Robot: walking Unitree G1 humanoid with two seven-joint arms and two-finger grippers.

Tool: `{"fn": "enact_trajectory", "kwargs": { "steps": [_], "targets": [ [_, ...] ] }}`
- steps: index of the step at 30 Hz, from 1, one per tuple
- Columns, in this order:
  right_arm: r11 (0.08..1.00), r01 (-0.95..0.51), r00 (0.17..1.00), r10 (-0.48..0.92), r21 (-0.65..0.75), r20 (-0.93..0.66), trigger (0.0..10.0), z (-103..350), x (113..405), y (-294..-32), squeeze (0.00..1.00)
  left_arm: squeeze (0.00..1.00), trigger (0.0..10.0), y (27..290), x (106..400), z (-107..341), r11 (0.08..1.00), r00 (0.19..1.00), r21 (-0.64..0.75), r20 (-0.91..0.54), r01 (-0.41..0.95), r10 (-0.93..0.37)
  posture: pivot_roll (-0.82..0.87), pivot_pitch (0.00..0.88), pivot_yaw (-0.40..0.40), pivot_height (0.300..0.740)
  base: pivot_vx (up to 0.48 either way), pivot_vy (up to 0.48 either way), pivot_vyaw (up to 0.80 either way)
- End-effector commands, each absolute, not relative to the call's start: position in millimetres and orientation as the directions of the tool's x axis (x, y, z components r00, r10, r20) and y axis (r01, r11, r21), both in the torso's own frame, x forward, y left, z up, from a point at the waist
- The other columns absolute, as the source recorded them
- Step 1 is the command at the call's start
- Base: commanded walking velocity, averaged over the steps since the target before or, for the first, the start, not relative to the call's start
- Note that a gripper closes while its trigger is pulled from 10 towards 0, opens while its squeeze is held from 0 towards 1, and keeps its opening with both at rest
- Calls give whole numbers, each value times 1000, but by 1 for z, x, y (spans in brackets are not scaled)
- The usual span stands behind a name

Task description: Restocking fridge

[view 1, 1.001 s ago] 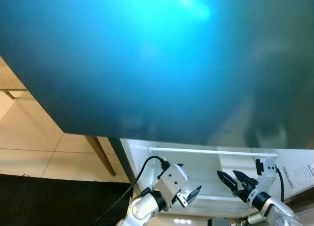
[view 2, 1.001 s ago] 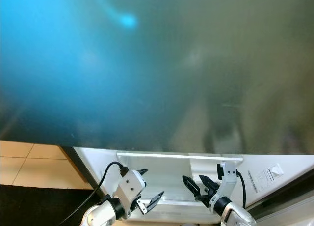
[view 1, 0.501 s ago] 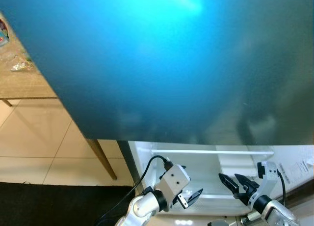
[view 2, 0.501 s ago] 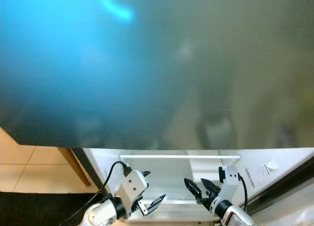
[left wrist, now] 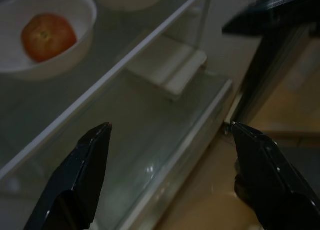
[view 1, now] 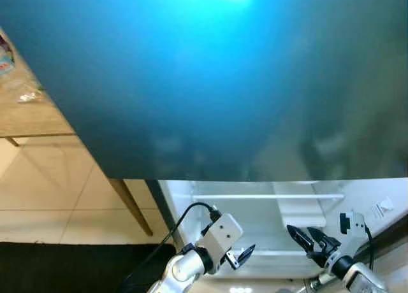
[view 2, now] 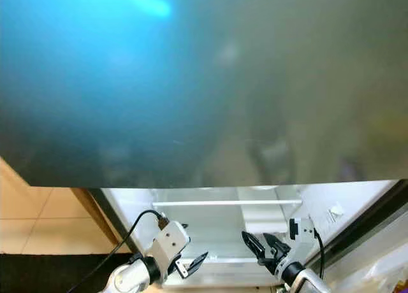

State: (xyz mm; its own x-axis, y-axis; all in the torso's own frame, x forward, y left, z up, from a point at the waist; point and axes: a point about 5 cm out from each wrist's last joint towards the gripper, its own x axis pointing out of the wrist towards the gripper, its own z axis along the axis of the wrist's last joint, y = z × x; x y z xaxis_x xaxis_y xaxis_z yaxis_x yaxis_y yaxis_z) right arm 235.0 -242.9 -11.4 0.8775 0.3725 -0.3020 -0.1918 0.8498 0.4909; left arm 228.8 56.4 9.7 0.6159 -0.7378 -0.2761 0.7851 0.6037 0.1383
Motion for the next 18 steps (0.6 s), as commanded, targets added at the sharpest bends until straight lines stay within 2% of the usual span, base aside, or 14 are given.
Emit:
{"fn": "enact_trajectory", "kwargs": {
  "steps": [1,11,18],
  "targets": [
    [840,-183,872,378,510,-310,10000,-17,230,-240,0,0,10000,69,226,0,615,626,153,-330,774,-706,-3,52,12,699,0,0,0],
    [844,-172,867,375,509,-329,10000,-20,227,-240,0,0,10000,81,224,-13,643,644,154,-389,750,-659,-3,53,12,739,0,0,0],
    [871,-124,850,341,476,-402,10000,-29,221,-241,0,0,10000,89,222,-24,657,647,155,-442,738,-621,-7,54,13,740,0,0,0]
  ]
}}
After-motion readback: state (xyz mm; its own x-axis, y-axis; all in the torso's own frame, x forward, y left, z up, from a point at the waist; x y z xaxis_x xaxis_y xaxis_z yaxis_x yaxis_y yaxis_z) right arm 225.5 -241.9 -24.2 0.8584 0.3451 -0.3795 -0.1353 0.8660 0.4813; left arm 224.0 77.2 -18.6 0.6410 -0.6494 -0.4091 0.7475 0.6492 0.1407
